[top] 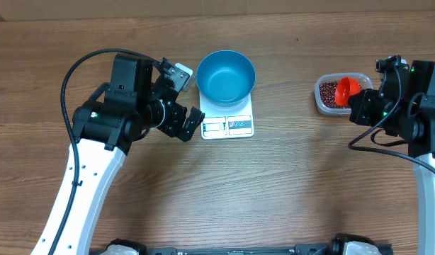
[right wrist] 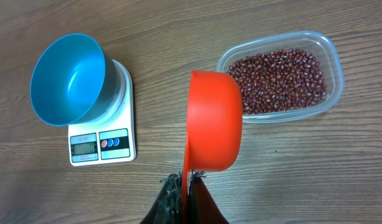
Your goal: Scoop item into bowl and weigh 150g on scale
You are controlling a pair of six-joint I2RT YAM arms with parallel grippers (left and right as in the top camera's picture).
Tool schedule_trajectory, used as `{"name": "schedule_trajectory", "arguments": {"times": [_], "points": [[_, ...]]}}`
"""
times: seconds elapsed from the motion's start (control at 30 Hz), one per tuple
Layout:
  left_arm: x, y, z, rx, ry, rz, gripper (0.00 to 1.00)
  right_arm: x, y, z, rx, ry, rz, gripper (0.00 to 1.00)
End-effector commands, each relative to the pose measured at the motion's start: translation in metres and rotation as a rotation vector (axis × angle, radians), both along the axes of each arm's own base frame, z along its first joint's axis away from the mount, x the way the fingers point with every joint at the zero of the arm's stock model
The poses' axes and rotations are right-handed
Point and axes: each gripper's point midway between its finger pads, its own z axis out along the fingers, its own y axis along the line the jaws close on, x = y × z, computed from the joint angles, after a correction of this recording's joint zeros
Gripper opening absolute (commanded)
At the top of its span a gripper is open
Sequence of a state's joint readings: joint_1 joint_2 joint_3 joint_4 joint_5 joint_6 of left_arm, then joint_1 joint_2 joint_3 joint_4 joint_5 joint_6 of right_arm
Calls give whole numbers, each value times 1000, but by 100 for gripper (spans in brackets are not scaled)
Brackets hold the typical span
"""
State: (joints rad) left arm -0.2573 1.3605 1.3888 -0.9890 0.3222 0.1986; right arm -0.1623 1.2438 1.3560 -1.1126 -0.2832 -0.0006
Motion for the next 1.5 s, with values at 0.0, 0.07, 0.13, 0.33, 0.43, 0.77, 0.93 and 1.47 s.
{"name": "schedule_trajectory", "arguments": {"times": [0.0,0.07,0.13,0.33,0.43,0.77,0.93,1.47], "points": [[2,-1,3,-1,-11,-14,100,4,-2,16,-18,-49,1,4],[2,-1,3,-1,-11,-14,100,4,-2,16,-18,-51,1,4],[2,-1,3,-1,-11,-14,100,4,-2,16,-18,-52,1,4],[2,-1,3,-1,-11,-14,100,4,-2,16,-18,-51,1,4],[2,-1,3,-1,-11,-14,100,3,-2,15,-17,-45,1,4],[2,-1,3,-1,-11,-14,100,2,-2,15,-17,-43,1,4],[2,-1,3,-1,-11,-14,100,2,-2,15,-16,-41,1,4],[2,-1,3,-1,-11,-14,100,-1,-1,13,-14,-26,2,4]]}}
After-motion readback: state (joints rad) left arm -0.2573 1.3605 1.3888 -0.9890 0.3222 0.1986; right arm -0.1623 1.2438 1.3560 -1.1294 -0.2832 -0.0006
